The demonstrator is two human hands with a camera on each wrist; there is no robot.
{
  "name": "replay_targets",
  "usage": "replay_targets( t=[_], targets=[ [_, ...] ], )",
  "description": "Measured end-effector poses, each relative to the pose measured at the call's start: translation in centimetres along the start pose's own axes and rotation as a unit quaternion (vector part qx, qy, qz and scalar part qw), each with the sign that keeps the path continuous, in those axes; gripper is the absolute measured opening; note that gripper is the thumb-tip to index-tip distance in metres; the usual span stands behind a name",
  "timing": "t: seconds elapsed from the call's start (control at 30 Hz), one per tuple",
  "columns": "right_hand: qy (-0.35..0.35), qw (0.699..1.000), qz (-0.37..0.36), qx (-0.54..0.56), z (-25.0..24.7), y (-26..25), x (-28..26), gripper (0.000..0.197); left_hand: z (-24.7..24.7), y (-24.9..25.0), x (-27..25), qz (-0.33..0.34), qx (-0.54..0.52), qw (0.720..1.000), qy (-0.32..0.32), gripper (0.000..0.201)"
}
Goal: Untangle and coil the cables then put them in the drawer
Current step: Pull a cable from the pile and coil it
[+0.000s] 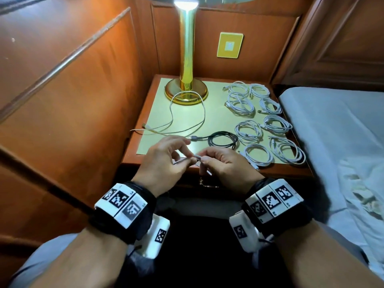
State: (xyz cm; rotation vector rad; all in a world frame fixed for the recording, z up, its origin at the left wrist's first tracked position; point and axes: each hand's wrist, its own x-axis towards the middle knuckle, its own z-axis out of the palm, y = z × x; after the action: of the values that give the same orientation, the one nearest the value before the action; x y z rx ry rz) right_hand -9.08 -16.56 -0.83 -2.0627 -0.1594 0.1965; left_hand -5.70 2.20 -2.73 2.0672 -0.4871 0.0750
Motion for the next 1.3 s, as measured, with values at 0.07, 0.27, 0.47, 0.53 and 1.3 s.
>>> replay_targets(
  t=[0.07, 0.27, 0.47, 0.53, 1.3],
  targets=[
    [-0.018, 0.997, 0.021, 0.077, 0.0, 0.0, 0.3, 0.027, 0.0, -0.1, 0.1, -0.015, 0.001, 1.000, -0.015, 0.018],
    [-0.069, 0.992, 0.026, 0.099, -0.7, 0.6, 0.3, 0.033, -0.3, -0.2, 0.3, -0.007, 0.007, 1.000, 0.006, 0.016],
    [-0.042, 0.993, 0.055, 0.099, -1.4, 0.9, -0.4, 0.015, -0.2, 0.1, -0.1, 0.064, 0.047, 0.997, 0.005, 0.015],
    [-0.034, 0.995, 0.044, 0.086, -1.6, 0.7, -0.6, 0.018, -0.1, 0.1, -0.2, 0.080, 0.073, 0.994, -0.002, 0.007],
    [0.112, 0.970, 0.020, -0.213, 1.0, 1.6, 0.4, 0.012, 0.4, 1.0, -0.2, -0.106, -0.187, 0.975, -0.057, 0.002]
  ],
)
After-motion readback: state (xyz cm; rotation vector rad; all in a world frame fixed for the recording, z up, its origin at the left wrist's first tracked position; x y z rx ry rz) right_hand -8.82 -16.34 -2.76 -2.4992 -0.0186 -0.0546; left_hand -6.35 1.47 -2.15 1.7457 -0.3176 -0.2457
